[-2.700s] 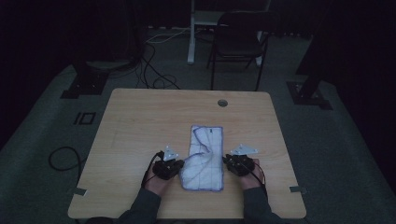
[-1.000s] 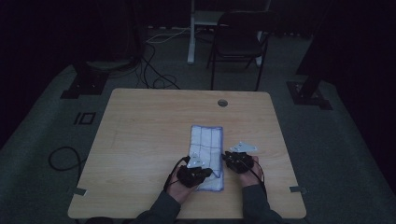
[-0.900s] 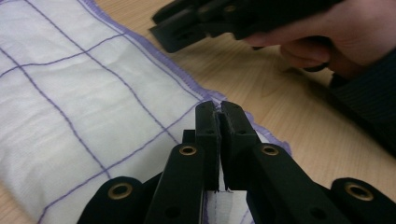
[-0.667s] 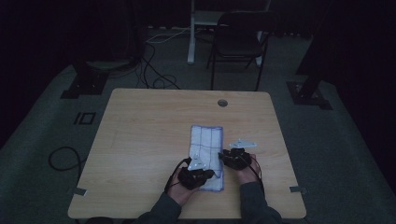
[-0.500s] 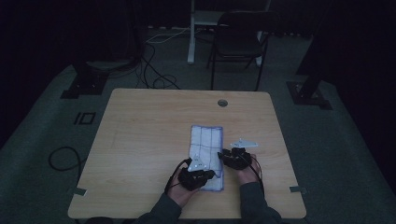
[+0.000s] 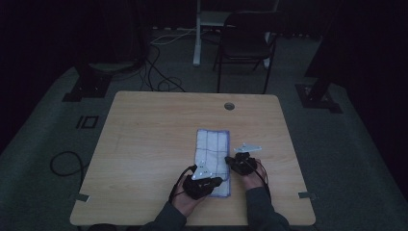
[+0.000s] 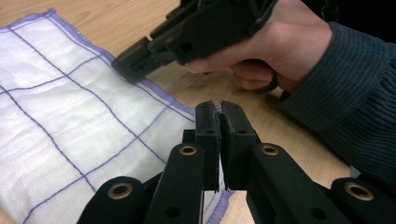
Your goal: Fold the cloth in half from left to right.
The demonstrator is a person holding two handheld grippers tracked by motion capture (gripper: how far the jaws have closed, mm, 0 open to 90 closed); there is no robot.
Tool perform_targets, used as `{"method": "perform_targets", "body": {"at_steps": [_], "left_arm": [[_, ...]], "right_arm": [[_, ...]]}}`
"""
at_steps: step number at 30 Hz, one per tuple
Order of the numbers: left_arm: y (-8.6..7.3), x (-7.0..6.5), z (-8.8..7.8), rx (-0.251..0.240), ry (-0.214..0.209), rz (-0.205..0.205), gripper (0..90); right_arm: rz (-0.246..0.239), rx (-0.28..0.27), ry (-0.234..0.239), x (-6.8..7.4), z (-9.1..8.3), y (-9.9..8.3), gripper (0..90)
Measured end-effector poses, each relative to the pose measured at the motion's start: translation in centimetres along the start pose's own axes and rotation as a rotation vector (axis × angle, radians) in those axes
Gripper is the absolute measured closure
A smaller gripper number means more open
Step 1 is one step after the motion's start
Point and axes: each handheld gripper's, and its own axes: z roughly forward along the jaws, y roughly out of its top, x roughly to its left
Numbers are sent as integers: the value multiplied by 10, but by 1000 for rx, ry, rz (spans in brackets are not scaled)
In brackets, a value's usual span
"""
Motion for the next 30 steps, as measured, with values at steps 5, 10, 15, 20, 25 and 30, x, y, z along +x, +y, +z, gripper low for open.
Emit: {"method": "perform_targets", "body": {"at_steps": [5,10,15,20,25,30], "left_arm": [[0,-11,4,11,-26,22,871],[-7,-17,17,58,-63,27,849],[-6,-20,15,38,-108,42,735],[-3,-11,10,27,-69,24,730],[-3,0,7,17,-30,10,724],[-1,13,2,6,11,-5,716]], "right_arm": [[-1,-63,-37,-3,-7,10,892],[0,-56,-42,-6,-8,11,891],[8,-44,-73,-11,-7,8,847],[15,-59,-91,-14,-11,9,804],[25,-73,-102,-18,-15,11,778],[30,-78,-102,-21,-15,11,753]]}}
